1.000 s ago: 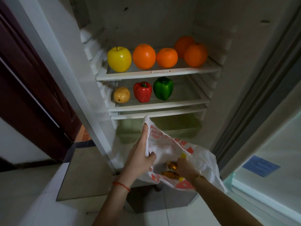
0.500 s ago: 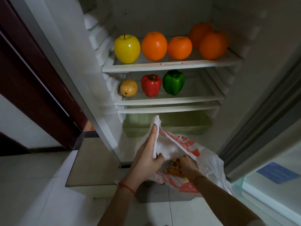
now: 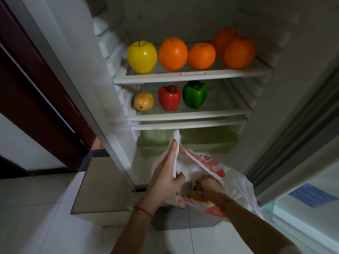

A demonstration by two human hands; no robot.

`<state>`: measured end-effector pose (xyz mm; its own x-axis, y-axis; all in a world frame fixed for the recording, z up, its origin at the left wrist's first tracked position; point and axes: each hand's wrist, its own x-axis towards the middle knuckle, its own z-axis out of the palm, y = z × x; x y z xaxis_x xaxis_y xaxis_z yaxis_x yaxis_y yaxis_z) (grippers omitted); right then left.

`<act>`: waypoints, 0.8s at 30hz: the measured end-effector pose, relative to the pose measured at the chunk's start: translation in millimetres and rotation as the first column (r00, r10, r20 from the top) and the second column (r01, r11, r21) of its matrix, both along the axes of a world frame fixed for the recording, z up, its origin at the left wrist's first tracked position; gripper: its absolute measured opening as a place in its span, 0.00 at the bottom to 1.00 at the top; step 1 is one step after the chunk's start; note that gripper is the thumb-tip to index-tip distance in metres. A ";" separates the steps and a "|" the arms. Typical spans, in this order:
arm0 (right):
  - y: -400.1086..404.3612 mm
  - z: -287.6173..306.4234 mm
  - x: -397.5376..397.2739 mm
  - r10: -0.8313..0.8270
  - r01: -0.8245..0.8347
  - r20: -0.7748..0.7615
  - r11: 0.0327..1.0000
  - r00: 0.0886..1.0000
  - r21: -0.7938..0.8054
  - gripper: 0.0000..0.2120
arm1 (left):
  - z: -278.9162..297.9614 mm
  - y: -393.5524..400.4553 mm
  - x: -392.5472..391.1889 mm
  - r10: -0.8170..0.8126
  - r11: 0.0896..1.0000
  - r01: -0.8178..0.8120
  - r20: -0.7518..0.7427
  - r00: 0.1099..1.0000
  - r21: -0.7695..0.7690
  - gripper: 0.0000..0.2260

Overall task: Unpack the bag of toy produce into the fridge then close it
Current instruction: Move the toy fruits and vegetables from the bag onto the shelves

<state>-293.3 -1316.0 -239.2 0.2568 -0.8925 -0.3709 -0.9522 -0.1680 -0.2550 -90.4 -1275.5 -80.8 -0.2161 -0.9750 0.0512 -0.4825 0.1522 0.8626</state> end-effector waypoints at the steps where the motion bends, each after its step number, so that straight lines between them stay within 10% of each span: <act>1: 0.4 -2.3 -0.3 0.036 -0.037 -0.041 0.999 0.999 -0.027 0.19 | 0.9 -0.5 0.6 0.001 1.000 -0.001 0.001 1.000 -0.006 0.49; 24: -7.9 -20.6 10.4 0.088 -0.089 0.043 0.995 0.995 0.034 0.20 | 1.8 3.6 12.1 -0.017 1.000 0.017 -0.025 1.000 -0.005 0.48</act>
